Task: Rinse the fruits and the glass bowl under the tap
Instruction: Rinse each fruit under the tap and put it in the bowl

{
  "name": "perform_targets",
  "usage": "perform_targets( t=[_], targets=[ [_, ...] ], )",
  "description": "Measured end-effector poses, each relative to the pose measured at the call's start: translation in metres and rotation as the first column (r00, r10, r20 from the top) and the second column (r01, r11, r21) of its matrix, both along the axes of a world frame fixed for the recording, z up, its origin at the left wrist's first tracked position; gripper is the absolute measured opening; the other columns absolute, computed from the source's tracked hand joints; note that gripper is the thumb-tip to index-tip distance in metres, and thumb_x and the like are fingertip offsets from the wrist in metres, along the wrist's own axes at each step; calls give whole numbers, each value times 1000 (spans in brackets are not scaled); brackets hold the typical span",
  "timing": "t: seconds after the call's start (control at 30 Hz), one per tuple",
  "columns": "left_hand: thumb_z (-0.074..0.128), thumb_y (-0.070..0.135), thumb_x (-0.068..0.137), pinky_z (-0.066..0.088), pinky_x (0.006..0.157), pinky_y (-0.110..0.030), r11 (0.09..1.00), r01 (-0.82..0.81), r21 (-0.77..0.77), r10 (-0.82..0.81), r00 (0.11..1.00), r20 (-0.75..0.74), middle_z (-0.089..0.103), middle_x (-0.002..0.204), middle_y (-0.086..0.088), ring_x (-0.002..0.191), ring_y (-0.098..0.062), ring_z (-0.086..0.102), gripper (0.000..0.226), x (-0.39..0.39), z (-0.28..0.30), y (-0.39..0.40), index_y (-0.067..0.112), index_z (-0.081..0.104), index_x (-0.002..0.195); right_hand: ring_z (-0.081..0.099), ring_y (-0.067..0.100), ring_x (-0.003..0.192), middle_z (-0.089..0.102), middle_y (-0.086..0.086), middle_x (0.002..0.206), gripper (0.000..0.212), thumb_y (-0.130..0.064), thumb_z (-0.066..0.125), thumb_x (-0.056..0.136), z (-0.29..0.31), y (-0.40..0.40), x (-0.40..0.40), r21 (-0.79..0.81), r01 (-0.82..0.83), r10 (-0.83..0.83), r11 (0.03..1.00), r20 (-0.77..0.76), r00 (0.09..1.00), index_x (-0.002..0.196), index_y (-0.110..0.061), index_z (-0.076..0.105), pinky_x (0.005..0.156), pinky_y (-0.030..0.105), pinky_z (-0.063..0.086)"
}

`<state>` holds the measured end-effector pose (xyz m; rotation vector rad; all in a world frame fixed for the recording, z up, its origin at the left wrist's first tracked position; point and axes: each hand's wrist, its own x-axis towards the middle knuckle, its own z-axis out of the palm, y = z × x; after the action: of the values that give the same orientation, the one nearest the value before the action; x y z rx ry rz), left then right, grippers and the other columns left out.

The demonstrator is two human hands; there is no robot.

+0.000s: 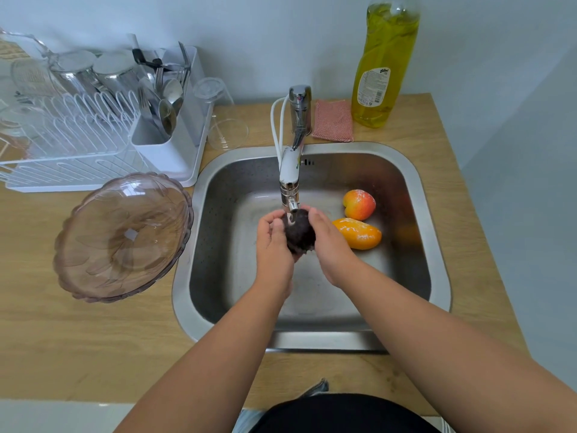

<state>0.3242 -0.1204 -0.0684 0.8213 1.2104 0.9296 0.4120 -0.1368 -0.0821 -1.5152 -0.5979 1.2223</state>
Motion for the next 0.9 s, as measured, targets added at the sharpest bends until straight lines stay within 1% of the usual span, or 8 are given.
perform_targets(
  t=[0.13,0.23,0.37,0.5,0.57,0.7,0.8,0.9],
  targets=[
    [29,25,109,59,74,-39,971,-84,-224,128,974,186,65,118,-18,102,-31,65,35,-3,-2,9,19,63,110,33,8,139,35,-12,147,56,-27,48,100,2,-15,0,50,-206,206,977,10,979,152,-27,27,119,31,23],
    [24,54,106,54,98,-48,943,-32,-332,128,954,272,65,128,-25,119,-38,64,64,-8,-6,11,5,58,131,24,3,140,27,-12,149,65,-19,49,101,2,-15,10,57,-324,318,944,93,944,156,-26,16,116,22,18],
    [43,46,104,57,96,-39,962,69,-263,-6,972,235,62,134,-25,120,-31,65,54,-3,-6,5,3,51,136,38,13,138,44,-3,146,57,-52,50,90,-3,-6,9,41,-285,265,958,264,927,144,-38,38,117,40,29],
    [48,23,105,55,85,-30,983,68,-170,-40,986,164,63,121,-15,105,-22,64,31,6,-4,1,8,50,131,57,15,113,62,2,120,32,-27,39,104,5,-4,0,127,8,-17,992,72,997,128,-14,57,94,20,48],
    [49,22,104,53,86,-29,988,73,-135,-54,988,143,64,120,-13,107,-21,63,30,8,-4,-1,10,51,132,61,18,110,65,1,114,33,-22,36,104,5,-4,2,103,111,-113,988,8,994,122,-14,63,93,26,51],
    [42,26,107,55,78,-27,984,-14,-178,51,979,200,65,113,-11,100,-20,64,24,4,-6,3,13,55,122,52,15,128,54,1,139,36,-23,40,104,-3,-14,8,160,-108,115,981,-34,993,140,-24,48,109,32,41],
    [42,36,107,58,82,-33,959,-28,-281,104,960,260,66,125,-19,111,-28,67,42,0,-4,8,6,55,132,41,11,136,42,-5,145,55,-26,51,99,-8,-16,12,148,-295,278,944,123,953,150,-26,31,114,28,32],
    [40,36,107,60,85,-36,956,2,-292,75,965,251,66,122,-22,109,-30,68,43,2,-1,6,3,55,132,47,13,130,51,2,142,50,-33,52,94,-7,-9,9,162,-200,168,966,188,968,142,-22,43,109,28,36]
  ],
)
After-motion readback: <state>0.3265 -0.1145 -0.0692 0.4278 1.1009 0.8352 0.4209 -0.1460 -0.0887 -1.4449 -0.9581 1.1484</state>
